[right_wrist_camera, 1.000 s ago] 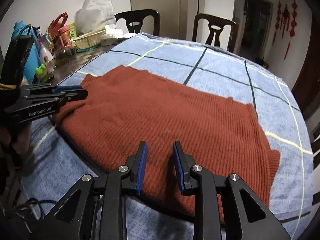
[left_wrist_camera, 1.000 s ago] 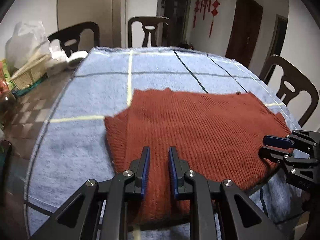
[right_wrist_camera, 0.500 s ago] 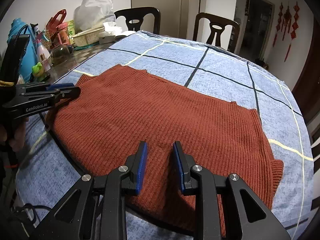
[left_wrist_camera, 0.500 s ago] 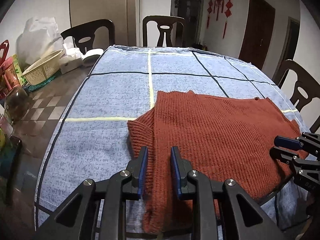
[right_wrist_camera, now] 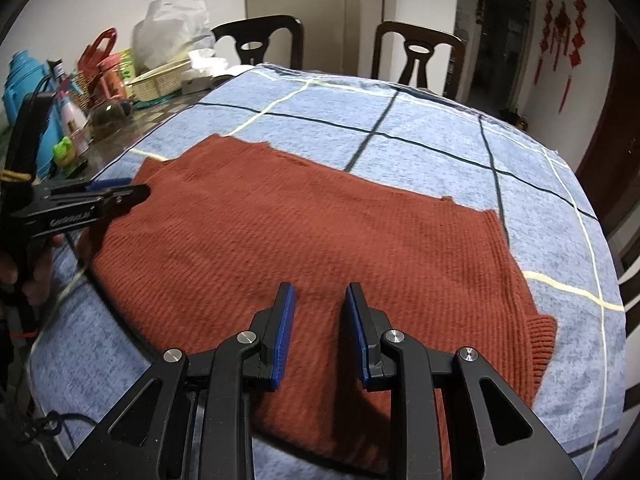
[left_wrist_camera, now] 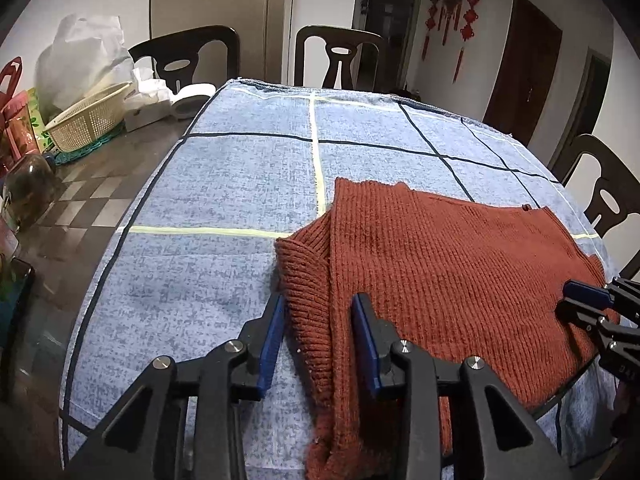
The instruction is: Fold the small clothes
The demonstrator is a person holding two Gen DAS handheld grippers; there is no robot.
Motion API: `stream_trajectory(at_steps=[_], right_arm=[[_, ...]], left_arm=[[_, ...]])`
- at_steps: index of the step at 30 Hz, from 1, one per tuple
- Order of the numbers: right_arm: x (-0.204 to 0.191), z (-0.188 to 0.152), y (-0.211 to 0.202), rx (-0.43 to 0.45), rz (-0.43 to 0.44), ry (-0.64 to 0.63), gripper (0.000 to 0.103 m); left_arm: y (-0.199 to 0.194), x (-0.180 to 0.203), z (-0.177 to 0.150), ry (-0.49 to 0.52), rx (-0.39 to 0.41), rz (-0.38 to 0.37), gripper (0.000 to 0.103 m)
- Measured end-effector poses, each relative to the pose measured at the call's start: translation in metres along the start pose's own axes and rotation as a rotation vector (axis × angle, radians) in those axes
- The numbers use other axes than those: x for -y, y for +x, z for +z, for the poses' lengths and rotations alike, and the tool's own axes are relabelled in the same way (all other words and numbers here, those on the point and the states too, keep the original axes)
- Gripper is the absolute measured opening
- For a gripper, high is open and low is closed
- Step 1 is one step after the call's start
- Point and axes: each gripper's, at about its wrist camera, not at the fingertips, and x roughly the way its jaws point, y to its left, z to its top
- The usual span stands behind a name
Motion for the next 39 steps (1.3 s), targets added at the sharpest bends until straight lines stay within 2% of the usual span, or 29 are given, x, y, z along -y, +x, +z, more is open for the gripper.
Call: stream_trajectory(at_steps=[12, 22, 27, 28, 30, 32, 39], right_arm=[[0.011, -0.009, -0.010, 0.000, -0.015, 0.024, 0.027], [0.034, -0.029, -0.027, 0.006, -0.041, 0.105, 0.027], [0.041, -0.032, -0.032, 0.020, -0.050, 0.131, 0.027], [0.043, -0.033, -0.032, 0.021, -0.052, 0.135, 0.027], [0.046, -0.035, -0.034, 0.025, -0.051, 0.144, 0.027], [0.048, -0.036, -0.036, 0.030, -0.051, 0.149, 0.027], [0.055, -0.042, -0.050, 0.067, -0.041, 0.165, 0.027]], left_arm=[[0.002, -0.004, 0.001, -0.029, -0.016, -0.027, 0.040], [0.005, -0.008, -0.001, -0.078, -0.039, -0.119, 0.040], [0.007, -0.007, 0.001, -0.087, -0.036, -0.128, 0.040], [0.006, -0.006, 0.001, -0.087, -0.036, -0.129, 0.039], [0.005, -0.005, -0.001, -0.094, -0.039, -0.147, 0.031], [0.002, -0.005, -0.001, -0.102, -0.042, -0.161, 0.018], [-0.024, 0.012, 0.015, -0.076, -0.001, -0.232, 0.015]])
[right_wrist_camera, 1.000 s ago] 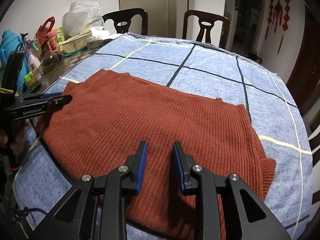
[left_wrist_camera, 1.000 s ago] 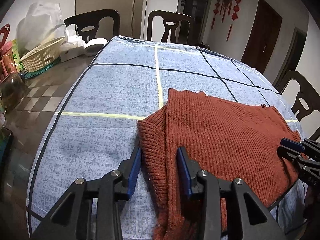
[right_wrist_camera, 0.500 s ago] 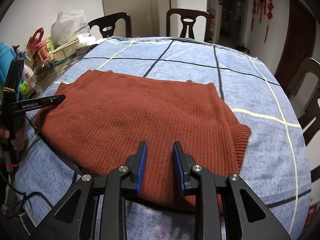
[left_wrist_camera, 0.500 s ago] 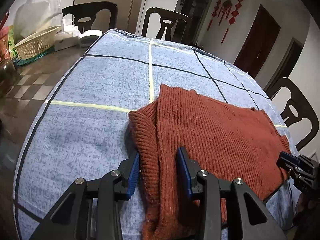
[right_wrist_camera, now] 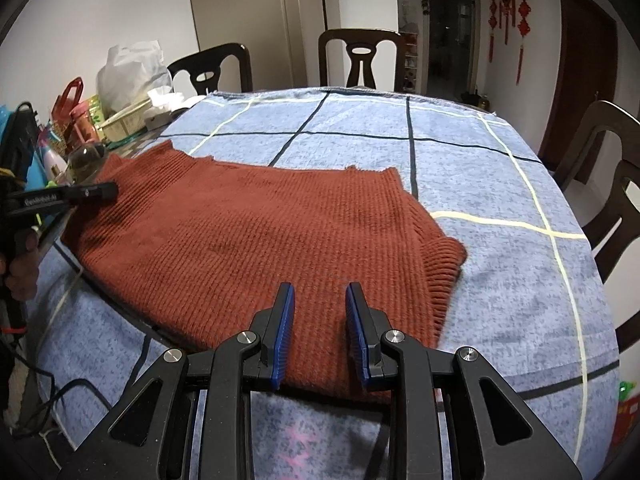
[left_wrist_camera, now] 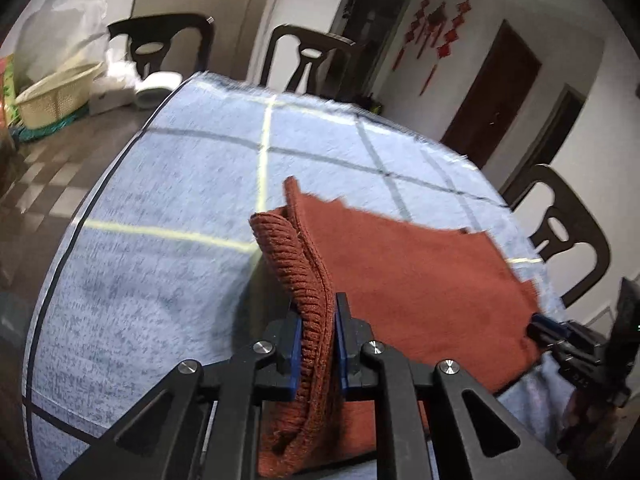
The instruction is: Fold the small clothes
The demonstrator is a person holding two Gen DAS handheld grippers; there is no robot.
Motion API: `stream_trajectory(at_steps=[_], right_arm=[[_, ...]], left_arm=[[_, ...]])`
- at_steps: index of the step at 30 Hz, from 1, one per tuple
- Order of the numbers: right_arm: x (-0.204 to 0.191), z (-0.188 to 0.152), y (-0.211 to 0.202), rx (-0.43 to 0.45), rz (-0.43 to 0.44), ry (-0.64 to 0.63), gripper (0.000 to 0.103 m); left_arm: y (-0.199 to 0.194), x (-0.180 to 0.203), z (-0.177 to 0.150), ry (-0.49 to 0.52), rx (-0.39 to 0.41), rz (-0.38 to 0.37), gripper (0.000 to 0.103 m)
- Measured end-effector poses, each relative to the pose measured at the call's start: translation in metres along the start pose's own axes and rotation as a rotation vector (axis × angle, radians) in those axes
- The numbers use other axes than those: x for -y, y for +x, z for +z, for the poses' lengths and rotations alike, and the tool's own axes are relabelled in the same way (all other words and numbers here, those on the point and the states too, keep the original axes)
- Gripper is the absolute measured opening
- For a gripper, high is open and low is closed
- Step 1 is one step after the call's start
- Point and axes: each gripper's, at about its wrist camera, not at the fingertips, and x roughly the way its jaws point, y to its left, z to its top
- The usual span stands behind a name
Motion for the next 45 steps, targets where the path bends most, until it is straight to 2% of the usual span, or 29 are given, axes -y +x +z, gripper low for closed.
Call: stream_trajectory(at_steps=[5, 10, 16, 20, 22, 23, 25, 29, 31, 33, 37, 39, 45], right_arm=[[0.007, -0.003, -0.007, 0.017, 0.004, 0.020, 0.027], [0.014, -0.004, -0.014, 0.034, 0.013, 0.044, 0.027], [0.023, -0.006, -0.016, 0.033, 0.020, 0.093, 0.027], [0.027, -0.003, -0.019, 0.037, 0.074, 0.141, 0.027], [0.025, 0.001, -0.020, 0.041, 0.107, 0.157, 0.027], [0.024, 0.003, -0.019, 0.041, 0.128, 0.165, 0.028], [0.019, 0.009, -0.016, 0.042, 0.185, 0.185, 0.028], [0.005, 0.023, -0.001, 0.015, 0.342, 0.236, 0.028], [-0.004, 0.030, 0.009, 0.002, 0.407, 0.249, 0.029], [-0.011, 0.037, 0.022, -0.019, 0.453, 0.263, 0.029], [-0.017, 0.040, 0.053, -0.107, 0.423, 0.288, 0.029], [-0.017, 0.036, 0.067, -0.165, 0.431, 0.327, 0.035], [-0.009, 0.035, 0.071, -0.177, 0.469, 0.401, 0.036]], left_arm=[[-0.008, 0.032, 0.015, 0.038, 0.019, -0.071, 0.015], [0.004, 0.070, 0.022, 0.073, 0.012, -0.144, 0.015], [0.043, 0.106, 0.012, 0.092, -0.064, -0.213, 0.015], [0.065, 0.119, 0.000, 0.108, -0.140, -0.257, 0.018], [0.056, 0.121, 0.000, 0.116, -0.135, -0.295, 0.018], [0.048, 0.122, 0.002, 0.122, -0.122, -0.324, 0.023], [0.028, 0.118, 0.005, 0.131, -0.073, -0.353, 0.024], [0.008, 0.095, 0.012, 0.139, -0.001, -0.270, 0.024], [0.007, 0.080, 0.010, 0.142, 0.006, -0.199, 0.024], [0.010, 0.067, 0.006, 0.138, -0.007, -0.161, 0.024], [0.016, 0.054, -0.005, 0.134, -0.025, -0.140, 0.024], [0.020, 0.055, -0.009, 0.132, -0.033, -0.147, 0.024], [0.024, 0.053, -0.014, 0.146, -0.035, -0.146, 0.024]])
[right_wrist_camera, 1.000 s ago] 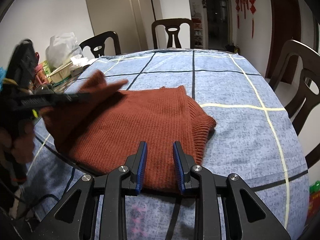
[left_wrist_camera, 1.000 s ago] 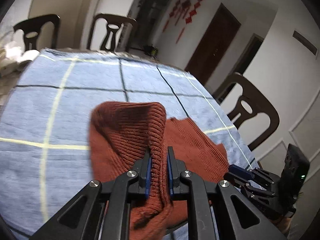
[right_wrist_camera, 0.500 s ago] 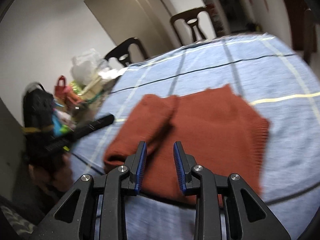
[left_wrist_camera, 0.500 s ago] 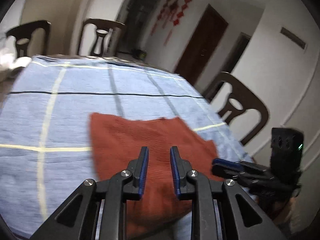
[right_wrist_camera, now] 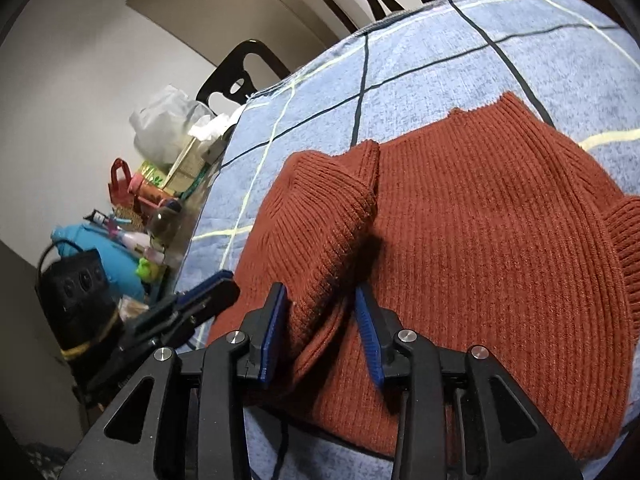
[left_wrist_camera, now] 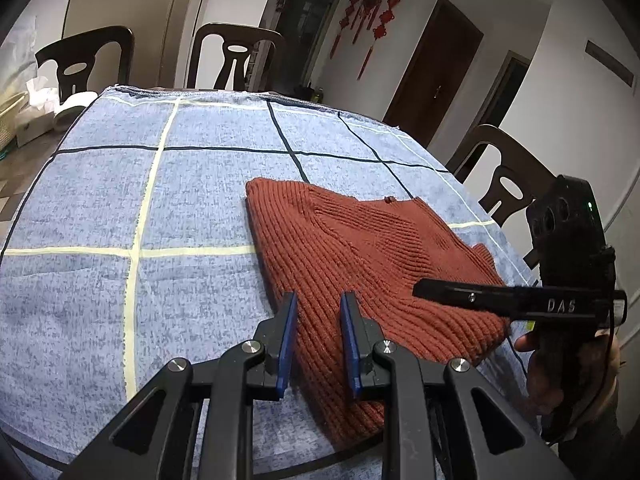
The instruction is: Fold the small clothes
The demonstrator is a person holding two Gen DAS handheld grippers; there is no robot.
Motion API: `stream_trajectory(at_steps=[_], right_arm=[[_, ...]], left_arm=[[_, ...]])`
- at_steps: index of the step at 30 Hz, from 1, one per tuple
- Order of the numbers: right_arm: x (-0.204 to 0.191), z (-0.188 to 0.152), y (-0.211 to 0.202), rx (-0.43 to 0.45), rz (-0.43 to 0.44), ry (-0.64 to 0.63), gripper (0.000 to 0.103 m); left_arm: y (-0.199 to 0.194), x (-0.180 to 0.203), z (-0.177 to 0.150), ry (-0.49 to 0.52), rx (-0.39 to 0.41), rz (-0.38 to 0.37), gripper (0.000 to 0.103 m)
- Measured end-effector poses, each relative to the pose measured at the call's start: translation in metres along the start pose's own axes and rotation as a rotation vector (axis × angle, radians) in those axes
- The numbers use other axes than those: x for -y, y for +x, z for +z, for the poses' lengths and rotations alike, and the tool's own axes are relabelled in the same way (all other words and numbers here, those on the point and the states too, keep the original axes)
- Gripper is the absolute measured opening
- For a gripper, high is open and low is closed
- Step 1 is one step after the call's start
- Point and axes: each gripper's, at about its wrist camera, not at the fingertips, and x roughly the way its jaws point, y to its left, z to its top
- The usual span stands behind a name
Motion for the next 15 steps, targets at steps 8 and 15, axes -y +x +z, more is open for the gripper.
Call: stream_trajectory(at_steps=[8, 15], right_arm=[[-0.005, 0.008, 0.001, -0.018, 0.030, -0.027, 0.013], [0.014, 0.014, -0.047, 0.077, -0.022, -0.051, 0.012]], left_arm=[[0.002, 0.003, 0.003, 0.012, 0.003, 0.001, 0.024], [0.002, 0.020, 0.019, 0.050, 0.029, -0.002, 0.024]])
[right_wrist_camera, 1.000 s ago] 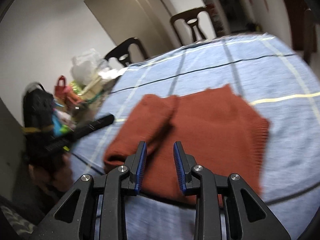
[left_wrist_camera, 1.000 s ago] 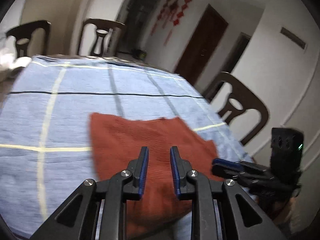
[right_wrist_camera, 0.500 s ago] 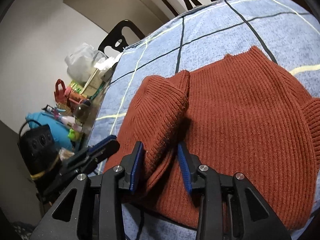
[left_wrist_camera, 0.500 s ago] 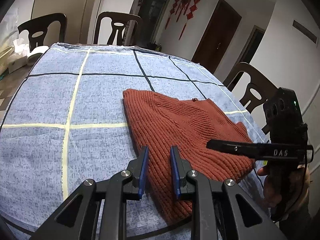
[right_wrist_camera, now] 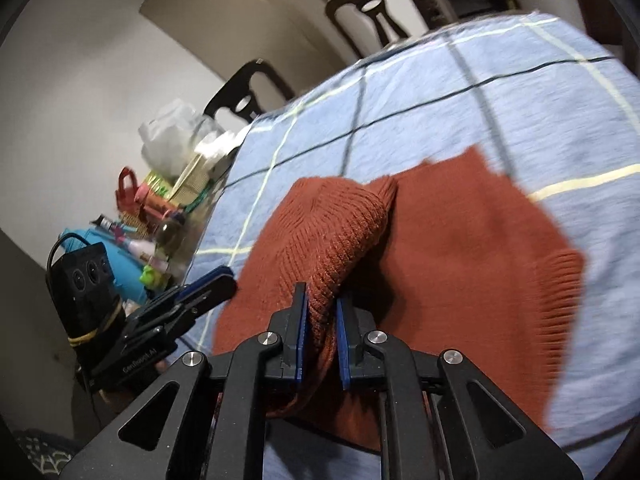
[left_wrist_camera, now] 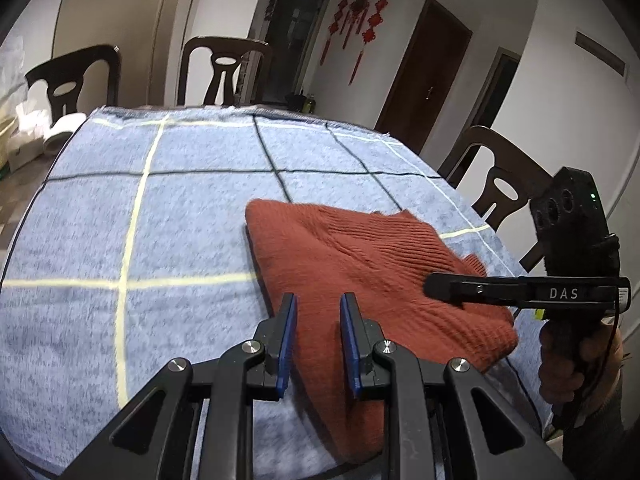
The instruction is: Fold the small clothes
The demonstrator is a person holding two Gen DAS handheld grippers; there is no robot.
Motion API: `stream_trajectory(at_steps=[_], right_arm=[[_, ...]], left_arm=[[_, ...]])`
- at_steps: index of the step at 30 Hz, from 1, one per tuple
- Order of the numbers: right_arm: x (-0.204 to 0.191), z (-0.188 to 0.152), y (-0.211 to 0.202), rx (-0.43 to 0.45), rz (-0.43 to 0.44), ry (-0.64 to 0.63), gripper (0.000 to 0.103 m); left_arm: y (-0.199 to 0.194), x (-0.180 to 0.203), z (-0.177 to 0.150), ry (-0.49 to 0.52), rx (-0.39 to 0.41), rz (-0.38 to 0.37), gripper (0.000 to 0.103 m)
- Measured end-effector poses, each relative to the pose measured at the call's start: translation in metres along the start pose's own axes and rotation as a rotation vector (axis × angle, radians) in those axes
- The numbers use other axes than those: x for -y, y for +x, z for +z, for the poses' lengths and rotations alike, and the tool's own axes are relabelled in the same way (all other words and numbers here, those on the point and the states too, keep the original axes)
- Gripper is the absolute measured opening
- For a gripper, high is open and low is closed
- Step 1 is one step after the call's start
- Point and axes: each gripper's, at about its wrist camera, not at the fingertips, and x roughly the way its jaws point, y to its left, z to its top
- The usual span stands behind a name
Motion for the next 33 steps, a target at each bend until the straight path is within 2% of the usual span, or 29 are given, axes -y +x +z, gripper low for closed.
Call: stream_trajectory(at_steps=[5, 9, 13, 19, 22, 25, 27, 31, 33], right_arm=[[0.029, -0.001, -0.033, 0.058, -0.067, 0.029, 0.012], [0.056, -0.011, -0.042, 0.062, -0.114, 0.080, 0.012], [0.071, -0.019, -0.043, 0.061, -0.103, 0.106, 0.012], [0.059, -0.016, -0.047, 0.066, -0.141, 0.056, 0.015], [0.038, -0.019, -0.062, 0.104, -0.198, -0.025, 0.015], [0.014, -0.027, -0.073, 0.134, -0.193, -0.113, 0.015], [0.003, -0.034, -0.068, 0.114, -0.200, -0.165, 0.015], [0.021, -0.048, -0.046, 0.033, -0.299, -0.157, 0.015], [0.030, -0.055, -0.050, 0.064, -0.275, -0.145, 0.013]], left_arm=[[0.010, 0.018, 0.008, 0.040, -0.004, -0.020, 0.024], [0.022, 0.033, 0.008, 0.069, -0.026, -0.036, 0.024], [0.030, 0.042, 0.003, 0.089, -0.051, -0.046, 0.024], [0.036, 0.048, -0.001, 0.119, -0.064, -0.022, 0.025], [0.033, 0.050, 0.000, 0.128, -0.066, -0.008, 0.025], [0.024, 0.053, 0.002, 0.130, -0.051, -0.024, 0.025], [0.020, 0.058, 0.004, 0.144, -0.030, -0.026, 0.025], [0.032, 0.064, 0.003, 0.152, -0.053, -0.042, 0.025], [0.036, 0.067, -0.003, 0.168, -0.053, -0.034, 0.025]])
